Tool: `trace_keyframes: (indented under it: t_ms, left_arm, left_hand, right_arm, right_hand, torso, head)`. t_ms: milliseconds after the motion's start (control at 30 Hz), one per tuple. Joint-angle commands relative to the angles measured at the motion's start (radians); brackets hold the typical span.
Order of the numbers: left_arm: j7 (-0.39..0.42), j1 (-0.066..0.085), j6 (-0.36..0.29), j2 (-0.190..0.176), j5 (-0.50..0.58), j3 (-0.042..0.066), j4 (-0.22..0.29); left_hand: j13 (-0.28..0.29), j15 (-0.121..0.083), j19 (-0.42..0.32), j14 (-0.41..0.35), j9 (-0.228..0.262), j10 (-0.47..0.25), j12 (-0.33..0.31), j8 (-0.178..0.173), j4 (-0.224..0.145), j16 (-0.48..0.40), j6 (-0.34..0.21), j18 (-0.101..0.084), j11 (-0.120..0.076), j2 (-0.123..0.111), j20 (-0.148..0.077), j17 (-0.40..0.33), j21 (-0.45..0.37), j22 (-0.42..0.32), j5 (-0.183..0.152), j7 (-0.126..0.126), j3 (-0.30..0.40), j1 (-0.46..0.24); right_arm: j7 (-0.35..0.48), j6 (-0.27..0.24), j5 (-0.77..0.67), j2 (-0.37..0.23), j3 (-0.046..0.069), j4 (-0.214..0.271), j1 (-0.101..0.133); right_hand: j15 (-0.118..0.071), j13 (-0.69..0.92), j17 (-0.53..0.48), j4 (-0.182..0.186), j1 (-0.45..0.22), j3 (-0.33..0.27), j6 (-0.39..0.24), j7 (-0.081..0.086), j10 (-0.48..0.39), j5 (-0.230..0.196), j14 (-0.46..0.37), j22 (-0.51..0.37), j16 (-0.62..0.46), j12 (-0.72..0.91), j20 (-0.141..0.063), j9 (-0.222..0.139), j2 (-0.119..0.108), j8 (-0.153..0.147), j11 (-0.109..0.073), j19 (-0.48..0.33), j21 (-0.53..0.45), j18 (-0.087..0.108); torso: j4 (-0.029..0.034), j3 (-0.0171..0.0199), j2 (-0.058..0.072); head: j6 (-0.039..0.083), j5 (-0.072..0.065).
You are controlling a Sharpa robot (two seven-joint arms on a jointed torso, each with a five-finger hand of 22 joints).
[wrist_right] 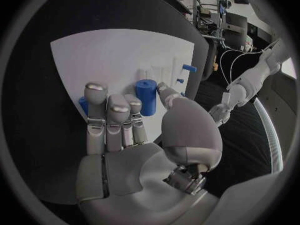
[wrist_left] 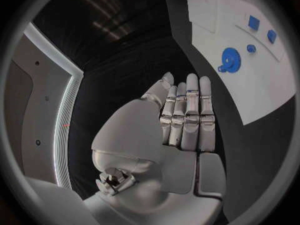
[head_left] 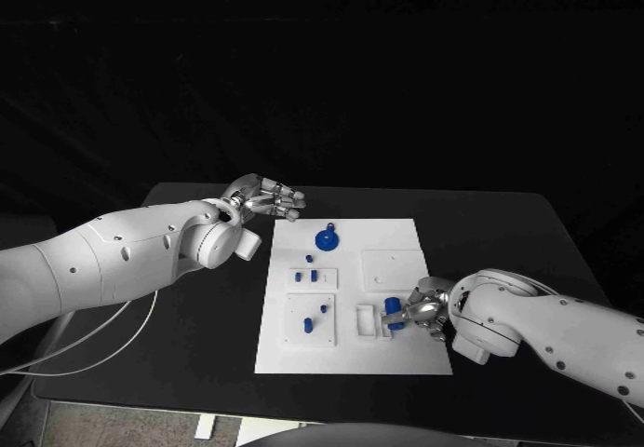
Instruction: Assemble the parts on the task board
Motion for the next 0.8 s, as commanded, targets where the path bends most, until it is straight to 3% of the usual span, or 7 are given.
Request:
trace_keyframes:
  t_ms: [33,133,200,367,567,800]
  left_arm:
    - [0.01,0.0,0.017,0.002,0.007,0.001,0.003]
    - [0.009,0.0,0.019,0.002,0.007,0.001,0.003]
    - [0.008,0.0,0.019,0.002,0.007,0.001,0.003]
    - [0.007,0.001,0.02,0.001,0.007,0.001,0.003]
    - [0.006,0.001,0.022,0.001,0.007,0.001,0.003]
    - [0.005,0.001,0.024,0.0,0.007,0.001,0.004]
  left_hand:
    - [-0.001,0.006,0.008,0.001,0.0,-0.007,-0.003,-0.003,0.004,0.0,-0.006,0.001,0.001,-0.002,0.0,0.001,-0.002,-0.001,-0.004,-0.002,0.0,-0.005]
    - [-0.001,0.006,0.008,0.001,0.0,-0.007,-0.003,-0.003,0.004,0.0,-0.006,0.001,0.001,-0.002,0.0,0.001,-0.002,-0.001,-0.004,-0.002,0.0,-0.005]
    - [-0.001,0.006,0.008,0.001,0.0,-0.007,-0.003,-0.003,0.004,0.0,-0.006,0.001,0.001,-0.002,0.0,0.001,-0.002,-0.001,-0.004,-0.002,0.0,-0.005]
    - [-0.001,0.006,0.009,0.001,0.0,-0.007,-0.003,-0.003,0.006,0.0,-0.006,0.001,0.001,-0.003,0.0,0.001,-0.002,-0.003,-0.003,-0.002,0.0,-0.006]
    - [-0.001,0.006,0.009,0.001,0.0,-0.007,-0.003,-0.003,0.008,0.001,-0.006,0.001,0.001,-0.003,0.0,0.001,-0.002,-0.005,-0.003,-0.002,0.001,-0.006]
    - [-0.001,0.006,0.009,0.001,0.0,-0.007,-0.003,-0.003,0.008,0.001,-0.006,0.001,0.001,-0.003,0.0,0.001,-0.002,-0.005,-0.003,-0.002,0.001,-0.006]
  right_arm:
    - [-0.029,0.0,-0.019,0.0,-0.012,-0.015,-0.01]
    - [-0.031,-0.015,-0.012,0.0,-0.015,-0.019,-0.01]
    - [-0.031,-0.028,-0.006,-0.001,-0.016,-0.02,-0.01]
    - [-0.026,-0.065,0.019,-0.008,-0.017,-0.011,-0.01]
    - [-0.017,-0.109,0.051,-0.024,-0.016,0.023,-0.007]
    - [-0.015,-0.132,0.084,-0.049,-0.009,0.076,0.018]
  right_hand:
    - [0.003,-0.002,0.0,-0.019,0.006,0.008,0.007,0.008,-0.001,0.0,0.003,0.02,0.0,-0.003,0.008,-0.339,0.022,0.001,0.006,0.049,0.003,0.007]
    - [0.001,-0.004,0.0,-0.067,0.015,0.074,0.025,0.004,0.001,0.0,0.004,0.022,0.0,-0.003,0.006,-0.336,0.037,0.001,0.002,0.049,0.004,0.006]
    - [-0.001,-0.005,-0.002,-0.12,-0.004,0.117,0.04,-0.001,0.002,0.008,0.003,0.023,-0.001,-0.003,0.004,-0.338,0.059,-0.001,-0.002,0.048,0.002,0.003]
    - [-0.005,-0.007,-0.004,-0.18,-0.031,0.132,0.064,-0.008,0.007,0.062,0.004,0.026,-0.001,-0.001,-0.001,-0.341,0.08,0.0,-0.008,0.05,0.005,-0.001]
    - [-0.008,-0.007,-0.005,-0.203,-0.044,0.129,0.084,-0.016,0.014,0.087,0.004,0.027,-0.001,0.002,-0.003,-0.343,0.094,0.0,-0.012,0.05,0.006,-0.004]
    - [-0.011,-0.01,-0.008,-0.21,-0.054,0.12,0.106,-0.023,0.017,0.098,0.004,0.027,-0.002,0.0,-0.006,-0.349,0.098,0.001,-0.016,0.05,0.008,-0.007]
  torso:
    - [-0.0003,-0.0013,-0.001]
    - [0.0003,-0.0003,0.0]
    - [0.0005,0.0001,0.0]
    - [0.0004,0.0009,0.0]
    - [0.0,0.0007,0.0]
    - [-0.0008,-0.0003,-0.001]
  head:
    - [0.001,0.001]
    - [0.0,0.001]
    - [0.0,0.001]
    - [-0.001,0.002]
    - [0.0,0.004]
    - [0.001,0.004]
